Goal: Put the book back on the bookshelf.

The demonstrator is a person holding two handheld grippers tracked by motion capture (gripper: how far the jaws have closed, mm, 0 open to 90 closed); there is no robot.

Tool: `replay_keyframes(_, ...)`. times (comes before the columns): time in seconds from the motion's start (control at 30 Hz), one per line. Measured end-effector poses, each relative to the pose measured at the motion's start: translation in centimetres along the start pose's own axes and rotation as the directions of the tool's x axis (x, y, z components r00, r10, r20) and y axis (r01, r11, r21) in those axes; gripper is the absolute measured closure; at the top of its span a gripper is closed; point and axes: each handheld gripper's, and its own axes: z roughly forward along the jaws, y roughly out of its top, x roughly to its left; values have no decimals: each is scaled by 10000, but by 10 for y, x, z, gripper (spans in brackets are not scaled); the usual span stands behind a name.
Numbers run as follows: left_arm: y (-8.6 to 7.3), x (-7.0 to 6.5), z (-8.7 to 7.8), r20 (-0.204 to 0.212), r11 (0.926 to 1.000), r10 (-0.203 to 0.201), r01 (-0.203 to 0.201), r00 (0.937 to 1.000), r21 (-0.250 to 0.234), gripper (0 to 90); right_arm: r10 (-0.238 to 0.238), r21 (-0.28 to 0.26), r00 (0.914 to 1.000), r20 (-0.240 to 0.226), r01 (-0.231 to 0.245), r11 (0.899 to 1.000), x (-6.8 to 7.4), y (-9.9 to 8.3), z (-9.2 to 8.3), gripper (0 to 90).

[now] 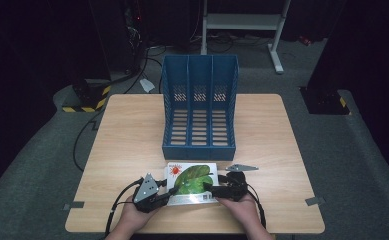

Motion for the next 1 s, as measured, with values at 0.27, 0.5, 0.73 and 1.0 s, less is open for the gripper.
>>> replay_keyframes(0.27,2,-2,-2,-52,9995,-308,309,9995,90,652,-62,-315,9995,304,72,9995,4,0,-5,296)
replay_keyframes(0.5,4,-2,-6,-161,9946,-1031,1033,9945,114,661,-579,-795,9950,810,643,9948,15,-3,-17,357)
replay_keyframes(0.73,2,1,-3,-230,9879,-1543,1546,9878,137,670,-933,-1251,9853,1430,1115,9859,23,-7,-26,413)
replay_keyframes(1.0,0,2,-2,-389,9849,-1716,1723,9844,168,676,-1275,-1579,9785,1623,1533,9755,26,-5,-30,447)
